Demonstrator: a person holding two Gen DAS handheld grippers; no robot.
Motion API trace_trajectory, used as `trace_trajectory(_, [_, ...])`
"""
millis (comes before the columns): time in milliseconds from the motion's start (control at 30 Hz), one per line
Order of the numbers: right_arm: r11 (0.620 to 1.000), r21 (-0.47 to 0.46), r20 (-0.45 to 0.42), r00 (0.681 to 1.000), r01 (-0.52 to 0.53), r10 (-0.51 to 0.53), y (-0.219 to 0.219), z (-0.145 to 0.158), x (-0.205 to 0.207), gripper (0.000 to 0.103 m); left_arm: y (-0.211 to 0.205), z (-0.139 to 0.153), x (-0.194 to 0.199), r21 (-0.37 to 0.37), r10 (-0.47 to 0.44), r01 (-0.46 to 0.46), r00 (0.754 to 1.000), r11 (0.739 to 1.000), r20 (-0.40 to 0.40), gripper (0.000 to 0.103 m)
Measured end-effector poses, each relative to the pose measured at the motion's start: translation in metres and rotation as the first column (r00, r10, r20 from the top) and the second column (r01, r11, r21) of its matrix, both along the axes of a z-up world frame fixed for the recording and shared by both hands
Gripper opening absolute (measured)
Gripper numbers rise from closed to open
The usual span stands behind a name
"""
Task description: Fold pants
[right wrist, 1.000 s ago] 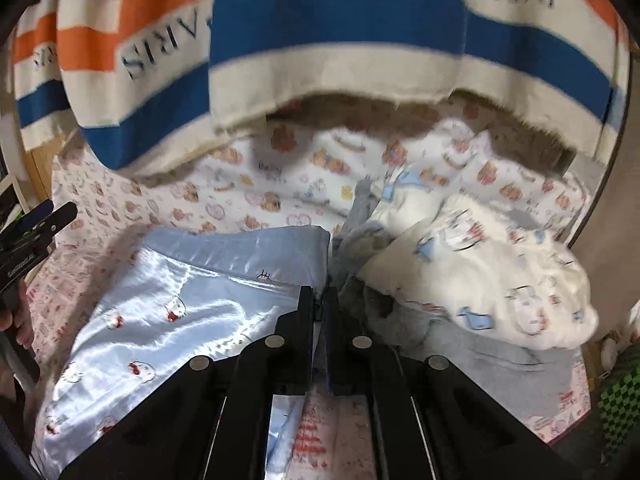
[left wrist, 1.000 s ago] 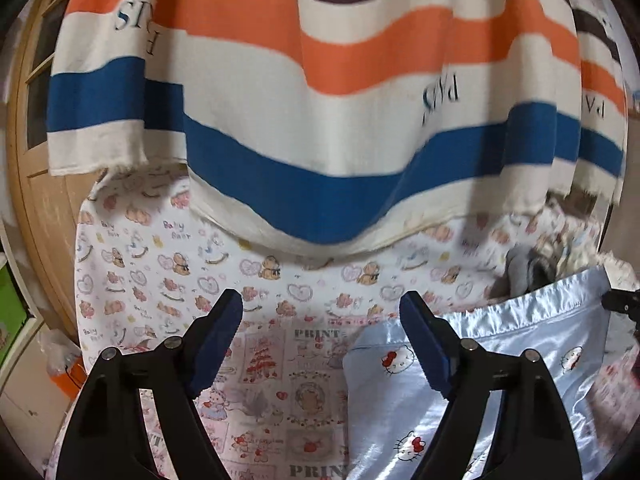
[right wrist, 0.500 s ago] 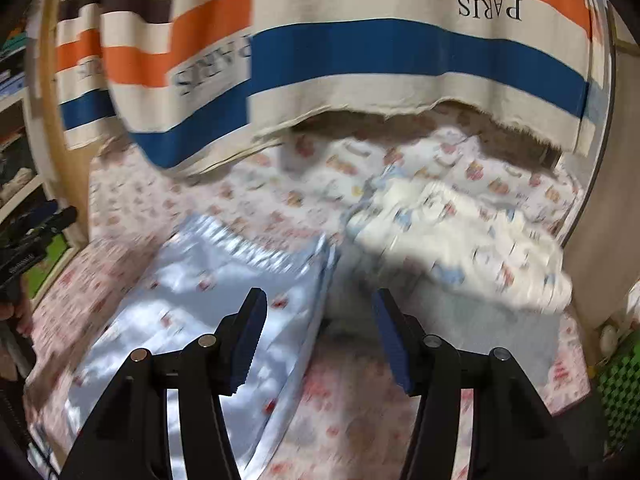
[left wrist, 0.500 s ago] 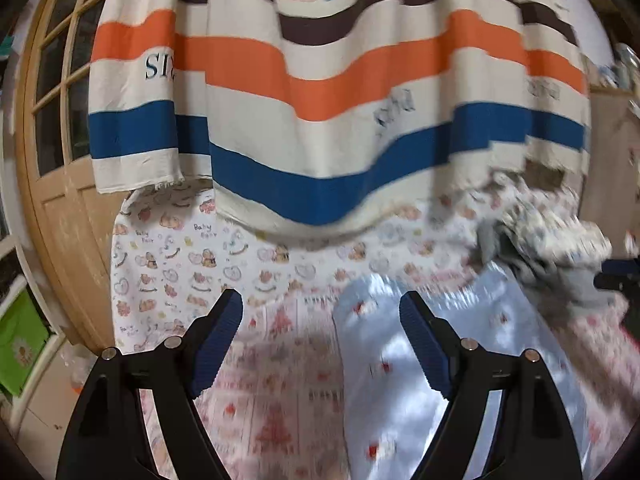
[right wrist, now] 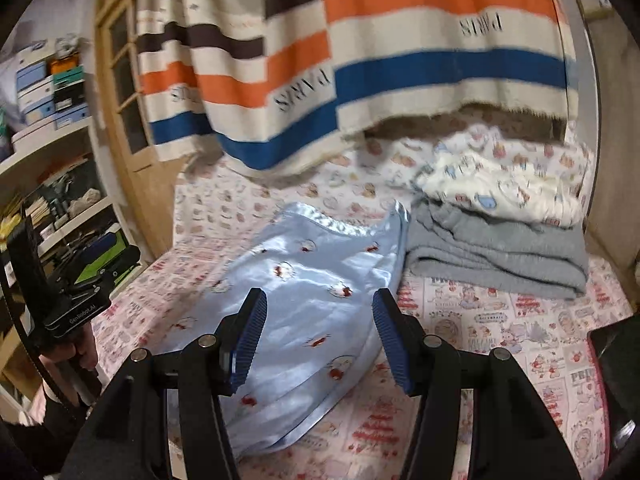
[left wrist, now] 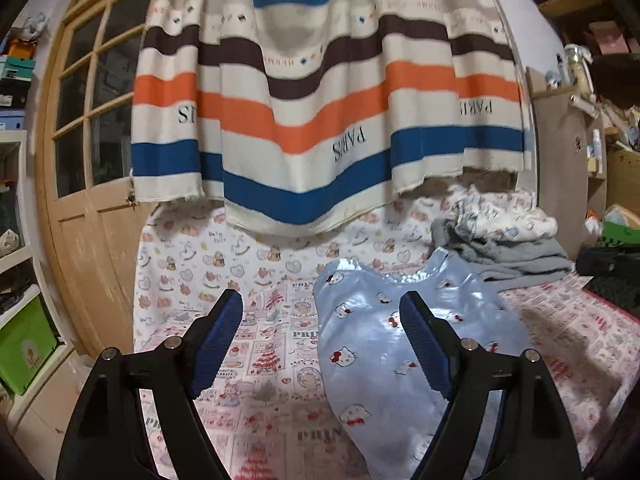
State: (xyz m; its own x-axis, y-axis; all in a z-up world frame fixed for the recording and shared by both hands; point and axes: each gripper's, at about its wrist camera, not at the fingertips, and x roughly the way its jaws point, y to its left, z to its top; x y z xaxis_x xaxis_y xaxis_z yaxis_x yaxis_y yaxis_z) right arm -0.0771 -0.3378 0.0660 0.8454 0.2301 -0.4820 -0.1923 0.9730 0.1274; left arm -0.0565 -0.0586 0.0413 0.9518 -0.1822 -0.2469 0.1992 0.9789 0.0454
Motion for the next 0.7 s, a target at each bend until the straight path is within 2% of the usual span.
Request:
trace_trajectory(100, [1.0,-0.021,0.027,1.0,0.013,-0.012,0.007,-0.005,-0.012,0.057,0.002,-0.004,-0.014,-0.012,0.009,-0.009,1.0,1.0,0.007,0.08])
trace_trajectory(233, [0.999,-0.049,0.066,0.998,0.001,0.002,0.018,-0.025,-0.033,0.057,0.002,-0.021,-0.028,-0.01,0.01,-0.01,1.0,1.0,-0.027,0.08])
trace_trajectory(367, [0.998,-0.053,0.071,0.996,-0.041,0.045,0.031,-0.041,-0.045,0.057,-0.002,-0.034,-0.034,0.006,0.017,-0.017,0.999,1.0,-0.042,0.08])
trace_trajectory(567, [0.998,-0.067,0.046,0.999,-0.003,0.006,0.027,-0.037,-0.023,0.057,-0.006,-0.028,-0.01,0.0,-0.005,0.005,0.998,1.0,-0.058,0.08])
trace_trajectory(700, [0.998,-0.045,0.037,0.998,0.049,-0.048,0.0,-0.022,0.015,0.057,-0.002,-0.014,0.017,-0.013,0.021,-0.022,0.998,1.0,-0.056,0.08])
